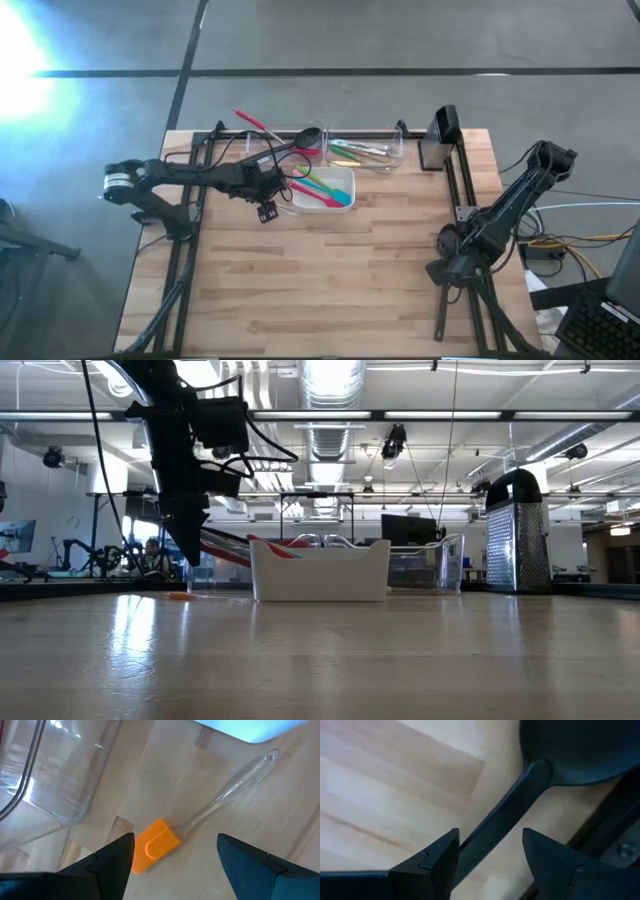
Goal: Pick & Place Kitchen Items
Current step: Put the black serving spoon into the left transparent bin
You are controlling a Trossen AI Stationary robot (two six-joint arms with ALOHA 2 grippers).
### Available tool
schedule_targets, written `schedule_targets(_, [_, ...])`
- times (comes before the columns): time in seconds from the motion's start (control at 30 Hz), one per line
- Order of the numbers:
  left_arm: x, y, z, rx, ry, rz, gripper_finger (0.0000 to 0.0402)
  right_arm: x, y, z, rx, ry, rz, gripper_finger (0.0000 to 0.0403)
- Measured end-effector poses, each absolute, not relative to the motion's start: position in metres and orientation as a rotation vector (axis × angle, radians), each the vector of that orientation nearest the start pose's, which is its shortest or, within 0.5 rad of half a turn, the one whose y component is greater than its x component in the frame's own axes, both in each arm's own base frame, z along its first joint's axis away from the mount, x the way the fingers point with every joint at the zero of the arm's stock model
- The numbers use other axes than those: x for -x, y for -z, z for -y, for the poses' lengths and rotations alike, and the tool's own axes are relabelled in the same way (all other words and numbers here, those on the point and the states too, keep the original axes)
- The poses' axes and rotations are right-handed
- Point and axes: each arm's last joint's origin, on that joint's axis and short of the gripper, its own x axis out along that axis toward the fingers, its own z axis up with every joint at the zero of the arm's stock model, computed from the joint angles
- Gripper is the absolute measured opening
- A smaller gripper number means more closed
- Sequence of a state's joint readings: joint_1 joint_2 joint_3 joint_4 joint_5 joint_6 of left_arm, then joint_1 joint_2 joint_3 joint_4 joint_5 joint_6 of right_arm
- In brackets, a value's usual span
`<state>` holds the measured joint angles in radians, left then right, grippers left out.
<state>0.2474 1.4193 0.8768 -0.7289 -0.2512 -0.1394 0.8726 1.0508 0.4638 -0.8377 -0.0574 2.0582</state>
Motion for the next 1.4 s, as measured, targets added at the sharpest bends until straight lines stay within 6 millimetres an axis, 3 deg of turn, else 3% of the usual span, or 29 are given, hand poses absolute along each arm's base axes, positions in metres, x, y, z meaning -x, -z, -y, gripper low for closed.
schedule_targets(0.27, [-0.239,-0.198,-0.068,0.121,-0.522,-1.254,0.0287,-0.085,-0.132,-0.103,-1.071,0.779,-1.402,0.0185])
schedule_targets(0.53, [-0.239,-0.198,-0.068,0.120,-0.523,-1.256,0.0287,-0.092,-0.142,-0.111,-1.102,0.712,-1.369,0.0059])
schedule_targets(0.77, [-0.240,-0.203,-0.068,0.120,-0.523,-1.250,0.0287,-0.103,-0.156,-0.117,-1.043,0.587,-1.222,0.0057])
schedule_targets(1.03, [-0.241,-0.214,-0.069,0.096,-0.520,-1.216,0.0287,-0.119,-0.190,-0.124,-0.935,0.481,-0.932,0.0057])
schedule_targets(1.4, [-0.237,-0.226,-0.068,0.106,-0.529,-1.161,0.0287,-0.141,-0.231,-0.120,-0.657,0.442,-0.599,0.0057])
